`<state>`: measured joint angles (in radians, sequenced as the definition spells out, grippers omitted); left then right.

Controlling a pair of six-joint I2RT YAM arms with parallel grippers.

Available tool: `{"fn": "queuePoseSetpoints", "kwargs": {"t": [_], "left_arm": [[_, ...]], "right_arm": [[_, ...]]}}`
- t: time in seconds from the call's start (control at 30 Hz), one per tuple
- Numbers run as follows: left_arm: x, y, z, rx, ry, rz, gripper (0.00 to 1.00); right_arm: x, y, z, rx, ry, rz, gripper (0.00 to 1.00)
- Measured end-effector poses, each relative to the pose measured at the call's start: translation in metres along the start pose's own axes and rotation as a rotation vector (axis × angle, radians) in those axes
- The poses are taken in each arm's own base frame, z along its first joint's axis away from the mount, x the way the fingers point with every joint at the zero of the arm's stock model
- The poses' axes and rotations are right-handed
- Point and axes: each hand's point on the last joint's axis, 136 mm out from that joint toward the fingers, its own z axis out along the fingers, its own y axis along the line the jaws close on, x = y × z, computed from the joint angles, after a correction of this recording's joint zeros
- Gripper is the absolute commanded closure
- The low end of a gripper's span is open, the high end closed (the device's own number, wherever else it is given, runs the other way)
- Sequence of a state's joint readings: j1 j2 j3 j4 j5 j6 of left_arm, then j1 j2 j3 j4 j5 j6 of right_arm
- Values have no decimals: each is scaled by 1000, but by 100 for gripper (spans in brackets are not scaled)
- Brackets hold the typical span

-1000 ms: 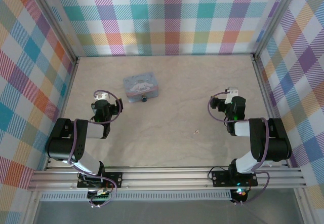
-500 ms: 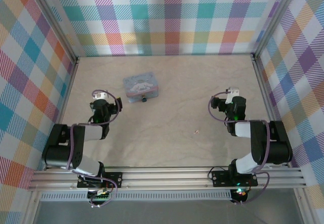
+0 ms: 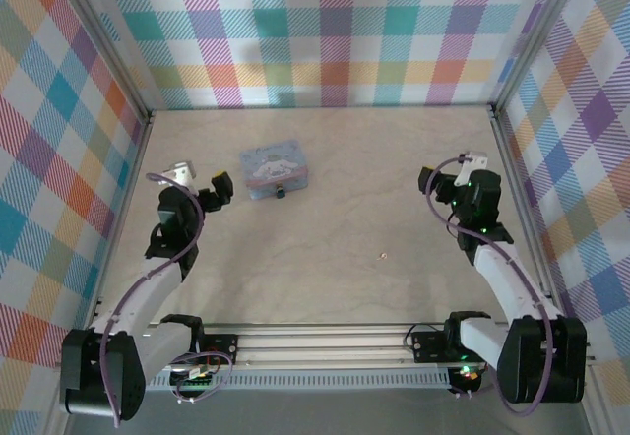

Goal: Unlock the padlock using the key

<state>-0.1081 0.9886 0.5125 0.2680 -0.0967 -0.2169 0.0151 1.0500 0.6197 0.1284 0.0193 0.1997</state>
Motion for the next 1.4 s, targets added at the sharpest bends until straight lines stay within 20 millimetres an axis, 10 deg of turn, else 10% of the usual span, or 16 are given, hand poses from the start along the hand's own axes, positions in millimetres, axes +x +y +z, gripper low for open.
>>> {"fn": "queuePoseSetpoints", "kwargs": {"t": [0.17, 0.4, 0.63, 0.93, 1.4], "left_arm": [[4, -42, -8, 150, 112, -102, 0], [36, -123, -25, 403, 283, -160, 0], [72, -180, -37, 527, 405, -149, 0], [91, -197, -36, 546, 454, -140, 0], [86, -189, -38, 514, 433, -108, 0]], "right_arm": [[17, 32, -10, -91, 167, 81, 1], [95, 87, -34, -176, 477, 25, 9], [149, 101, -40, -121, 717, -65, 22], [214, 92, -46, -23, 984, -180, 41], [239, 84, -45, 53, 1094, -285, 55]]}}
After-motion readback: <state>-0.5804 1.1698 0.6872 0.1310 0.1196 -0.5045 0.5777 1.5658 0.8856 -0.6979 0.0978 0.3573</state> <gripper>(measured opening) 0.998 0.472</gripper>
